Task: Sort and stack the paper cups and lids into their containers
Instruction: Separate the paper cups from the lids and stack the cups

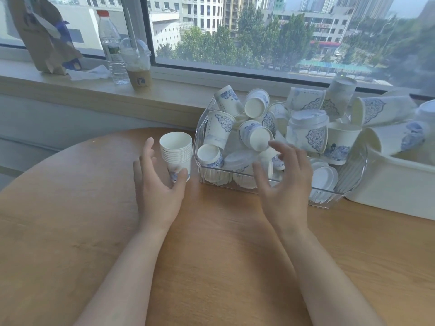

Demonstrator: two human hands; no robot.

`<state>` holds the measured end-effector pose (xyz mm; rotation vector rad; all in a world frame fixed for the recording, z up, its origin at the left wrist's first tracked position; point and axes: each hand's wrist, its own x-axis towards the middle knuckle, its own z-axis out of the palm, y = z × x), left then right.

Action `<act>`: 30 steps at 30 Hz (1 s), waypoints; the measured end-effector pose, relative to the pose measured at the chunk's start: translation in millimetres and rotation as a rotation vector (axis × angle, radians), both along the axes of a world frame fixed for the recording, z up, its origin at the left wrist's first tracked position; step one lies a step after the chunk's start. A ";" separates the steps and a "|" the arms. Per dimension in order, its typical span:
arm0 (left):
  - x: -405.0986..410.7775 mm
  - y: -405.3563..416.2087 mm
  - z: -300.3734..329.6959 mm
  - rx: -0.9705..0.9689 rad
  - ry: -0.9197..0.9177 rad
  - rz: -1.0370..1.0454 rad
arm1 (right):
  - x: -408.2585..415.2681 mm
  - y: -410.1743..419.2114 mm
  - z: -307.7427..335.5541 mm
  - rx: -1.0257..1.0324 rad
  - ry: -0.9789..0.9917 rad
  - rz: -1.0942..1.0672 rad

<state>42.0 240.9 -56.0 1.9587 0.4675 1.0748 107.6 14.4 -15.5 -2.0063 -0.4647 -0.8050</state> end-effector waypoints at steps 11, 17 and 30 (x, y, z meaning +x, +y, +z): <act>-16.7 -54.8 6.6 0.010 -0.040 -0.228 | 28.3 20.3 25.5 -0.221 0.016 -0.072; -13.9 -57.7 2.4 0.045 -0.016 -0.317 | 26.9 4.4 29.6 -0.247 -0.123 -0.143; -15.4 -63.5 23.9 -0.571 -0.169 -0.531 | -24.3 14.1 4.1 -0.193 -0.169 0.311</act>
